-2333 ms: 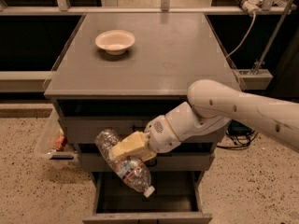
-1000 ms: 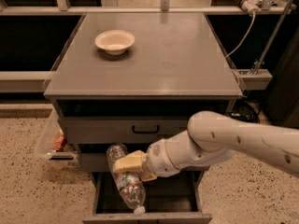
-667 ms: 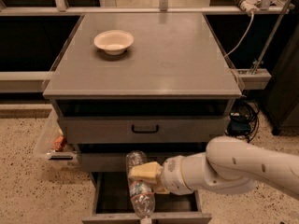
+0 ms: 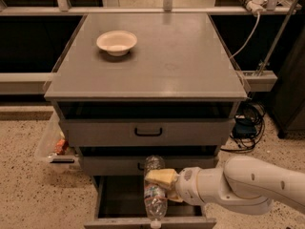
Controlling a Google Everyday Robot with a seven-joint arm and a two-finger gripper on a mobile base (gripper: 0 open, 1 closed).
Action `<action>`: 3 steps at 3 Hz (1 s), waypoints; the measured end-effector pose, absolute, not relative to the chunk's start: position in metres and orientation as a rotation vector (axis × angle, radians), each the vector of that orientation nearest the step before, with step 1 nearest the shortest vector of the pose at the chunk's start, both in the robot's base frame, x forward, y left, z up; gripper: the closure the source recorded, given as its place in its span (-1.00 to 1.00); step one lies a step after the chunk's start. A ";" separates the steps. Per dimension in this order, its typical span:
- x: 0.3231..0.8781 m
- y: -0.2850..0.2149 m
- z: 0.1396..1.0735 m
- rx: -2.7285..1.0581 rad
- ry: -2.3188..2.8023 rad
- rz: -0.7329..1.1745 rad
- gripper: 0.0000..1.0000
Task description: Place water bottle into bottom drawer
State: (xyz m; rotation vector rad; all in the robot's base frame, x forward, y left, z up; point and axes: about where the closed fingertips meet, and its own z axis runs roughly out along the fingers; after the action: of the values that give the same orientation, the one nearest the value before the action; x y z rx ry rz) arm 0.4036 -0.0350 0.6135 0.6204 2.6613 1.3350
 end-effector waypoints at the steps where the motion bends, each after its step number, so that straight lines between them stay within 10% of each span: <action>1: 0.407 -0.032 0.600 0.652 2.683 1.339 1.00; 3: 0.453 -0.032 0.495 0.996 2.715 1.376 1.00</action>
Offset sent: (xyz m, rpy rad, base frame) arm 0.0548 -0.0064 -0.1483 0.0713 0.3001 -0.1620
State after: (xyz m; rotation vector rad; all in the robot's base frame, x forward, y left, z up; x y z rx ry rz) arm 0.4526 -0.0323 0.4952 0.9965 2.7153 1.3756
